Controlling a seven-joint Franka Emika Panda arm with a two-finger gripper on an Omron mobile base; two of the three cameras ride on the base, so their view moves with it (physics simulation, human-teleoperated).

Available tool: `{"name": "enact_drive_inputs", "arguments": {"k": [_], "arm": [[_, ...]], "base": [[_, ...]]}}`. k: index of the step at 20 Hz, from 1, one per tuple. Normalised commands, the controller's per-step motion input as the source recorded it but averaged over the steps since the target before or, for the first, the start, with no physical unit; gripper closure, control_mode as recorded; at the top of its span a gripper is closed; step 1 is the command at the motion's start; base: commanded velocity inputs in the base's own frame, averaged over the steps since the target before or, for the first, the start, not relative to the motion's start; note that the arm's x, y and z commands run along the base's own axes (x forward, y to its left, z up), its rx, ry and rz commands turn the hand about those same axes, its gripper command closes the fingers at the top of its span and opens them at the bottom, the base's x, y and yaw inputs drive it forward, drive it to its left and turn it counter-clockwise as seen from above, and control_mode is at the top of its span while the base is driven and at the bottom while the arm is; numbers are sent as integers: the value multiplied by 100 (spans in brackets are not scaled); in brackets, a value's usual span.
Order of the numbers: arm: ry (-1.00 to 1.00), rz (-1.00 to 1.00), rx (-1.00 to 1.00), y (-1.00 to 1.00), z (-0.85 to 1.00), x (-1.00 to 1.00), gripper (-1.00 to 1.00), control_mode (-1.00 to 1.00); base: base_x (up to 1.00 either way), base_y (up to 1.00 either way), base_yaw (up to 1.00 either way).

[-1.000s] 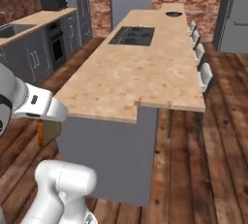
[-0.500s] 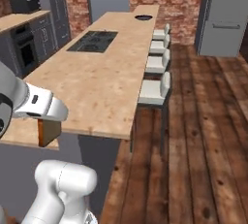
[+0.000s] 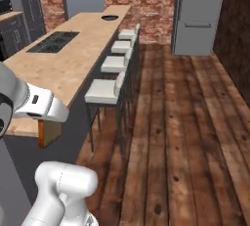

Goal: Start the toaster. Once the lever pops up, take the bread to the plate on the dining counter.

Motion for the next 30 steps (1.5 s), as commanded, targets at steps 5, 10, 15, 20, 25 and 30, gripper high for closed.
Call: {"name": "enact_drive_inputs", "arguments": {"k": [5,10,15,20,25,30], "arm": [[0,0,0,0,0,0,100,100],[0,0,0,0,0,0,100,100],[0,0,0,0,0,0,100,100],[0,0,0,0,0,0,100,100],[0,0,0,0,0,0,100,100],[0,0,0,0,0,0,100,100]], "base": [[33,-100,-2],[84,-100,9],[100,-80,39],[100,-61,39],[100,-69,31],[100,-88,25]]}}
